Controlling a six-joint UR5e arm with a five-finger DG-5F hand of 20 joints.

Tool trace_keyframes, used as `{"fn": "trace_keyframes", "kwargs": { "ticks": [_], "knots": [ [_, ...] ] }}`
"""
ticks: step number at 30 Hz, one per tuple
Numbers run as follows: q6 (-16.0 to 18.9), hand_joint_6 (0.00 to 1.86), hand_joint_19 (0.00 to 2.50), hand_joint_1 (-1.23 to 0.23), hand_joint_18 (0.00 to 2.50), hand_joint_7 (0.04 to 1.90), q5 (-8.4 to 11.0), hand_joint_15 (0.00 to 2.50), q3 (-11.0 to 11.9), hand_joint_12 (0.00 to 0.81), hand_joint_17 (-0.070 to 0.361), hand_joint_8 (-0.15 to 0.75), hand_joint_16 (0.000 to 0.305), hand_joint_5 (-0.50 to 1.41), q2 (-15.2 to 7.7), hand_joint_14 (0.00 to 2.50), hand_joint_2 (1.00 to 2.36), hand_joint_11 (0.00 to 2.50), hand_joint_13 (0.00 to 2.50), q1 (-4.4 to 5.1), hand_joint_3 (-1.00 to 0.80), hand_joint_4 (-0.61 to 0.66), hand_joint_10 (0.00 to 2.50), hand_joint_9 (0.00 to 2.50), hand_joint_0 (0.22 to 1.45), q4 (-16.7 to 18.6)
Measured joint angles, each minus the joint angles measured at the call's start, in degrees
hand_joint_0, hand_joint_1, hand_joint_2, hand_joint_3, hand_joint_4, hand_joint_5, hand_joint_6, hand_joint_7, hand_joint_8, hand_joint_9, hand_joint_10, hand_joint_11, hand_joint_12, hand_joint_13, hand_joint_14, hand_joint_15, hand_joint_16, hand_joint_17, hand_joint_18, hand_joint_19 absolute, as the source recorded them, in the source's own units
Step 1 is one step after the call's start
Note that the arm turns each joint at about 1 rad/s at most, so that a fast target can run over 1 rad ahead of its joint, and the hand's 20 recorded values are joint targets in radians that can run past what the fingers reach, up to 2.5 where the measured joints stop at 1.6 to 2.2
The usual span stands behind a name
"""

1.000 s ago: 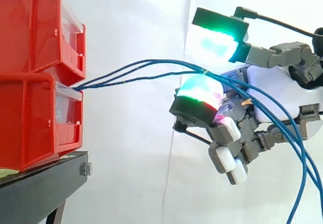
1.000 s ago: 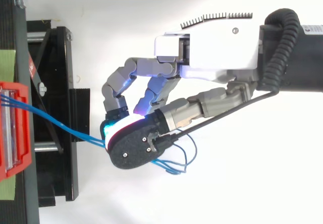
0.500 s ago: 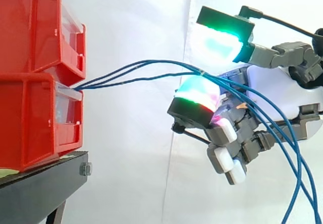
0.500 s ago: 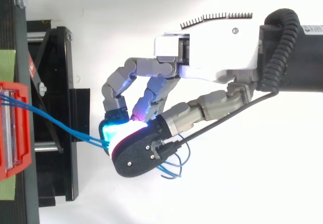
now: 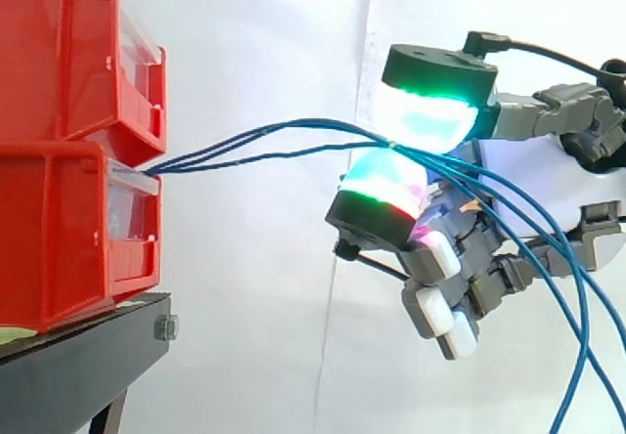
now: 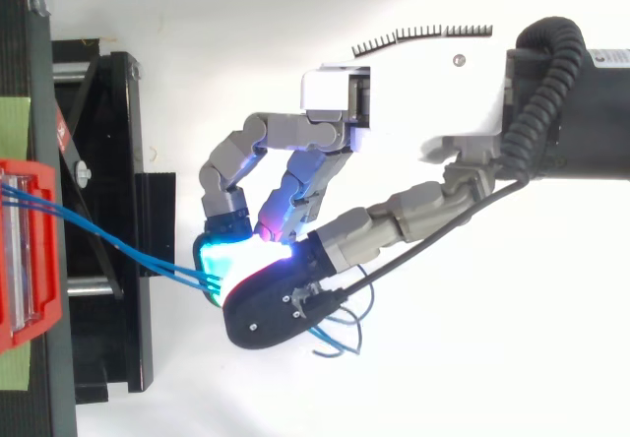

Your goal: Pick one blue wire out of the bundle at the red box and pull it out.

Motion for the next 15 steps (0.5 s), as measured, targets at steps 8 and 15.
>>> {"fn": "trace_keyframes", "kwargs": {
  "ticks": [8, 15],
  "knots": [
    [0.0, 0.95, 0.62, -0.63, 0.72, 1.09, -0.02, 0.61, 0.0, 0.408, 0.138, 0.311, 0.061, -0.23, 0.0, 0.02, 1.02, 0.77, 0.88, 0.0, -0.21, 0.1, 0.02, 0.88, 0.6, 0.0],
    [0.0, 0.93, 0.63, -0.43, 0.7, 1.07, -0.02, 0.62, 0.0, 0.435, 0.149, 0.338, 0.066, -0.22, 0.0, 0.02, 1.0, 0.77, 0.87, 0.01, -0.45, 0.16, 0.02, 0.91, 0.52, -0.1]
  ]
}}
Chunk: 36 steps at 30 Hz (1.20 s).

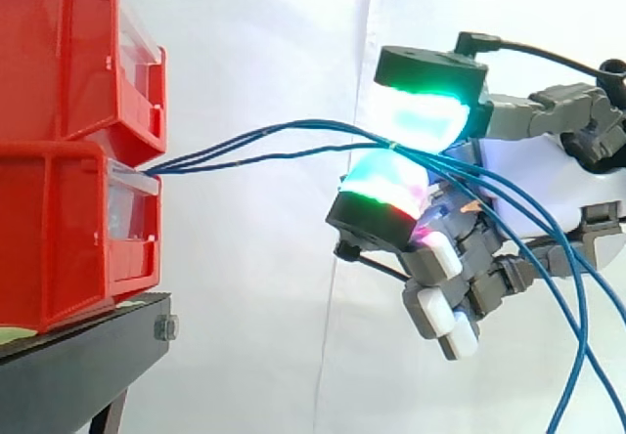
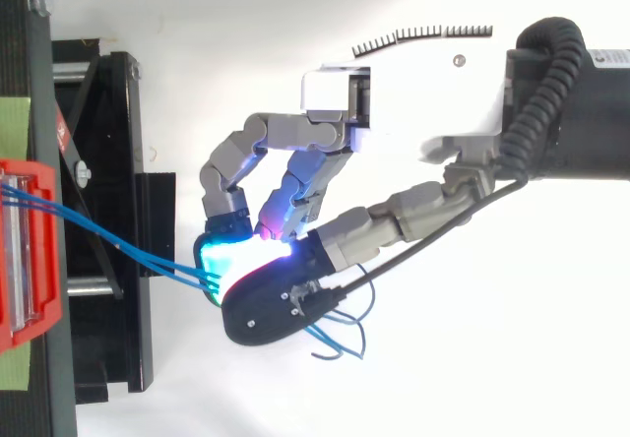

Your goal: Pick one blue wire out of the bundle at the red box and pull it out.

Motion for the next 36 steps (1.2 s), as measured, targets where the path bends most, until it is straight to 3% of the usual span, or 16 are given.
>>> {"fn": "trace_keyframes", "kwargs": {
  "ticks": [5, 12, 14, 22, 29, 33, 36],
  "knots": [
    [0.0, 0.93, 0.63, -0.41, 0.7, 1.05, -0.03, 0.61, 0.0, 0.442, 0.151, 0.349, 0.067, -0.22, 0.0, 0.02, 1.0, 0.76, 0.88, 0.0, -0.5, 0.17, 0.02, 0.91, 0.5, 0.2],
    [0.0, 0.94, 0.6, -0.64, 0.69, 1.05, -0.03, 0.62, 0.0, 0.423, 0.142, 0.316, 0.063, -0.23, 0.0, 0.02, 1.01, 0.79, 0.85, -0.01, -0.37, 0.18, 0.02, 0.83, 0.57, 0.3],
    [0.0, 0.94, 0.58, -0.68, 0.67, 1.02, -0.03, 0.61, 0.0, 0.419, 0.144, 0.312, 0.064, -0.25, 0.0, 0.02, 1.0, 0.78, 0.81, -0.01, -0.49, 0.18, 0.02, 0.78, 0.55, 0.3],
    [0.0, 0.95, 0.55, -0.67, 0.71, 0.97, -0.03, 0.6, 0.0, 0.454, 0.165, 0.341, 0.073, -0.25, 0.0, 0.02, 1.0, 0.77, 0.82, -0.01, -0.5, 0.22, 0.01, 0.76, 0.44, 0.3],
    [0.0, 0.95, 0.56, -0.73, 0.66, 1.02, -0.03, 0.6, 0.0, 0.407, 0.138, 0.299, 0.061, -0.24, 0.0, 0.02, 1.0, 0.78, 0.8, -0.01, -0.5, 0.12, 0.02, 0.77, 0.6, 0.2],
    [0.0, 0.95, 0.57, -0.73, 0.69, 1.07, -0.03, 0.6, 0.0, 0.404, 0.137, 0.298, 0.061, -0.24, 0.0, 0.02, 1.01, 0.78, 0.82, -0.01, -0.35, 0.08, 0.01, 0.79, 0.65, 0.1],
    [0.0, 0.95, 0.55, -0.78, 0.7, 1.07, -0.03, 0.6, 0.0, 0.408, 0.137, 0.302, 0.061, -0.24, 0.0, 0.02, 1.01, 0.78, 0.82, -0.01, -0.35, 0.07, 0.02, 0.79, 0.68, 0.1]
  ]
}}
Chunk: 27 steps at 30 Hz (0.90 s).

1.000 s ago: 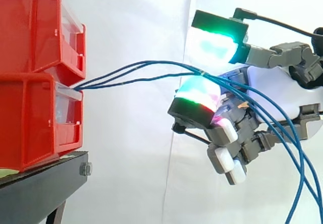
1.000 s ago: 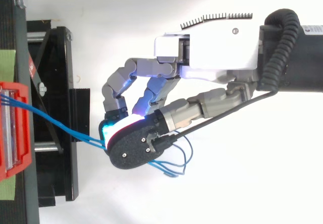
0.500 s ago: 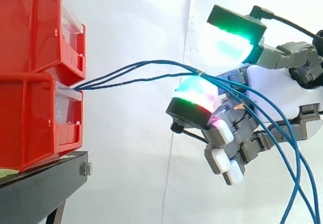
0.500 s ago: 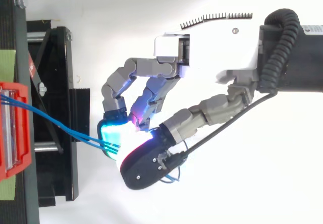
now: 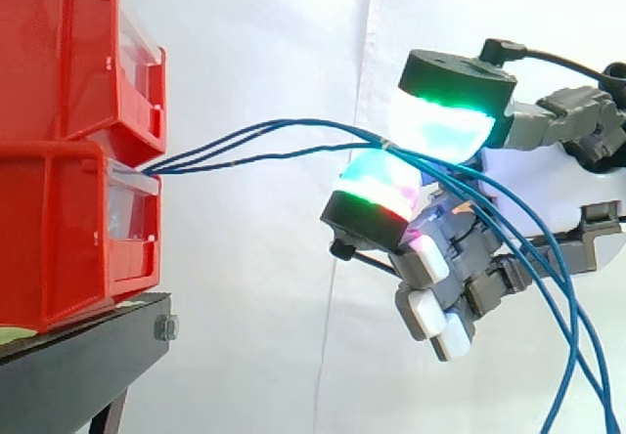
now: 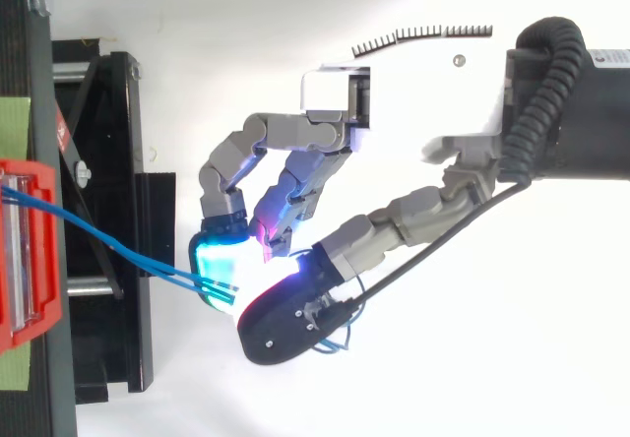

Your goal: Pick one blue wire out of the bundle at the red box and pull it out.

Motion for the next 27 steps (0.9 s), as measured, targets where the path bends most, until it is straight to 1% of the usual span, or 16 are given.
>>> {"fn": "trace_keyframes", "kwargs": {
  "ticks": [1, 3, 8, 11, 14, 16, 17, 19, 22, 25, 27],
  "knots": [
    [0.0, 0.95, 0.52, -0.8, 0.71, 1.02, 0.0, 0.59, 0.0, 0.409, 0.137, 0.303, 0.061, -0.24, 0.0, 0.02, 1.01, 0.77, 0.83, 0.0, -0.39, 0.08, 0.02, 0.79, 0.7, 0.0],
    [0.0, 0.94, 0.47, -0.84, 0.73, 1.0, 0.0, 0.57, 0.0, 0.405, 0.137, 0.287, 0.061, -0.24, 0.0, 0.02, 1.0, 0.77, 0.83, 0.0, -0.5, 0.09, 0.02, 0.76, 0.73, 0.1],
    [0.0, 0.94, 0.45, -0.9, 0.74, 1.0, 0.0, 0.56, 0.0, 0.398, 0.137, 0.268, 0.061, -0.24, 0.0, 0.02, 1.0, 0.76, 0.82, 0.0, -0.5, 0.07, 0.02, 0.74, 0.71, 0.2],
    [0.0, 0.94, 0.46, -0.93, 0.74, 1.01, 0.0, 0.57, 0.0, 0.397, 0.136, 0.266, 0.061, -0.24, 0.0, 0.02, 1.0, 0.78, 0.82, 0.0, -0.5, 0.07, 0.02, 0.74, 0.65, 0.2],
    [0.0, 0.94, 0.47, -0.92, 0.74, 1.0, 0.0, 0.58, 0.0, 0.398, 0.137, 0.268, 0.061, -0.25, 0.0, 0.02, 1.0, 0.78, 0.82, 0.0, -0.5, 0.08, 0.02, 0.74, 0.59, 0.2],
    [0.0, 0.95, 0.49, -0.86, 0.74, 1.0, 0.0, 0.58, 0.0, 0.406, 0.141, 0.282, 0.063, -0.24, 0.0, 0.02, 1.0, 0.79, 0.82, 0.0, -0.5, 0.09, 0.02, 0.76, 0.54, 0.2],
    [0.0, 0.95, 0.49, -0.86, 0.74, 1.0, 0.0, 0.59, 0.0, 0.409, 0.141, 0.282, 0.063, -0.24, 0.0, 0.02, 1.0, 0.79, 0.83, 0.0, -0.5, 0.1, 0.01, 0.76, 0.53, 0.2],
    [0.0, 0.95, 0.51, -0.78, 0.74, 1.0, 0.0, 0.59, 0.0, 0.415, 0.145, 0.299, 0.065, -0.24, 0.0, 0.02, 1.0, 0.78, 0.84, 0.0, -0.5, 0.11, 0.02, 0.79, 0.51, 0.2],
    [0.0, 0.95, 0.53, -0.75, 0.73, 1.02, 0.0, 0.59, 0.0, 0.414, 0.143, 0.3, 0.063, -0.24, 0.0, 0.02, 1.0, 0.79, 0.84, 0.0, -0.5, 0.1, 0.02, 0.81, 0.53, 0.2],
    [0.0, 0.94, 0.54, -0.73, 0.73, 1.03, 0.0, 0.6, 0.1, 0.404, 0.137, 0.295, 0.061, -0.23, 0.0, 0.02, 1.0, 0.79, 0.84, 0.0, -0.5, 0.09, 0.02, 0.82, 0.61, 0.2],
    [0.0, 0.94, 0.54, -0.75, 0.74, 1.04, 0.0, 0.6, 0.2, 0.403, 0.135, 0.297, 0.06, -0.23, 0.0, 0.02, 1.01, 0.79, 0.85, 0.0, -0.43, 0.09, 0.02, 0.83, 0.65, 0.2]
  ]
}}
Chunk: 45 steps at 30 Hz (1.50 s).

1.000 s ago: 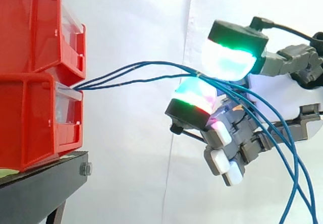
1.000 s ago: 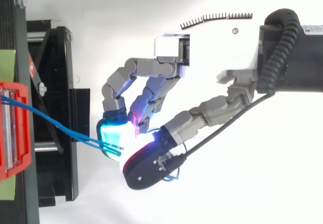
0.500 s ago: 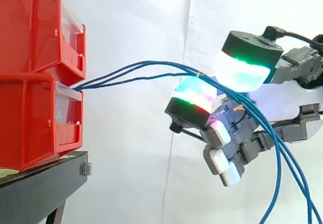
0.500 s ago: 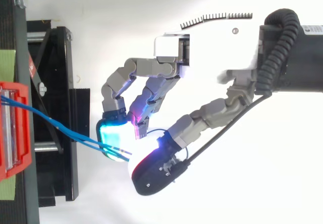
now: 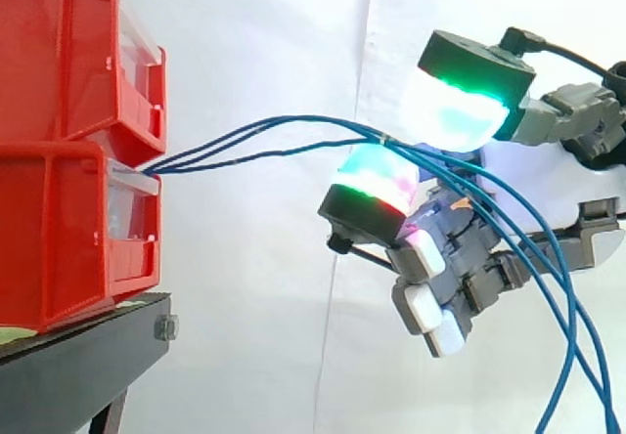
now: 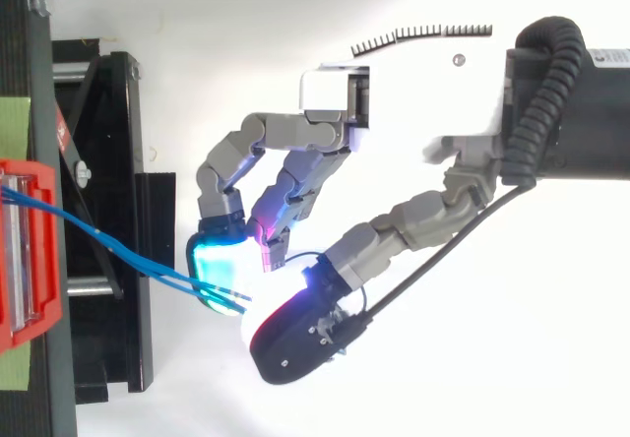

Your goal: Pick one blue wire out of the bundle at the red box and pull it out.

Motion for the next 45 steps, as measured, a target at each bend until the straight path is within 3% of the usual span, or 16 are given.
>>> {"fn": "trace_keyframes", "kwargs": {
  "ticks": [3, 7, 16, 21, 25, 34, 45],
  "knots": [
    [0.0, 0.95, 0.52, -0.8, 0.76, 1.07, 0.01, 0.59, 0.2, 0.405, 0.136, 0.296, 0.06, -0.23, 0.0, 0.02, 1.01, 0.79, 0.86, 0.0, -0.37, 0.1, 0.02, 0.84, 0.69, -0.1],
    [0.0, 0.95, 0.46, -0.87, 0.79, 0.98, 0.03, 0.58, 0.3, 0.402, 0.135, 0.285, 0.06, -0.23, 0.0, 0.02, 1.0, 0.78, 0.87, 0.0, -0.5, 0.12, 0.02, 0.82, 0.74, -0.2],
    [0.0, 0.96, 0.46, -0.94, 0.8, 0.99, 0.04, 0.57, 0.5, 0.417, 0.142, 0.294, 0.063, -0.24, 0.0, 0.02, 1.0, 0.8, 0.87, 0.0, -0.5, 0.17, 0.02, 0.79, 0.53, -0.3],
    [0.0, 0.96, 0.48, -0.88, 0.82, 0.97, 0.04, 0.58, 0.8, 0.443, 0.155, 0.326, 0.069, -0.24, 0.0, 0.02, 1.0, 0.82, 0.87, 0.0, -0.5, 0.2, 0.01, 0.8, 0.47, -0.3],
    [0.0, 0.96, 0.52, -0.79, 0.79, 1.0, 0.07, 0.59, 1.0, 0.43, 0.146, 0.322, 0.065, -0.24, 0.0, 0.02, 1.0, 0.81, 0.86, 0.0, -0.5, 0.19, 0.02, 0.82, 0.53, -0.4],
    [0.0, 0.96, 0.5, -0.82, 0.81, 1.0, 0.01, 0.59, 1.2, 0.415, 0.138, 0.312, 0.061, -0.23, 0.0, 0.02, 1.0, 0.81, 0.89, 0.0, -0.48, 0.16, 0.02, 0.85, 0.72, -0.4],
    [0.2, 0.96, 0.48, -0.9, 0.84, 1.0, 0.09, 0.59, 1.2, 0.437, 0.149, 0.322, 0.066, -0.23, 0.0, 0.02, 1.0, 0.82, 0.9, 0.04, -0.5, 0.19, 0.02, 0.86, 0.5, -0.6]
  ]
}}
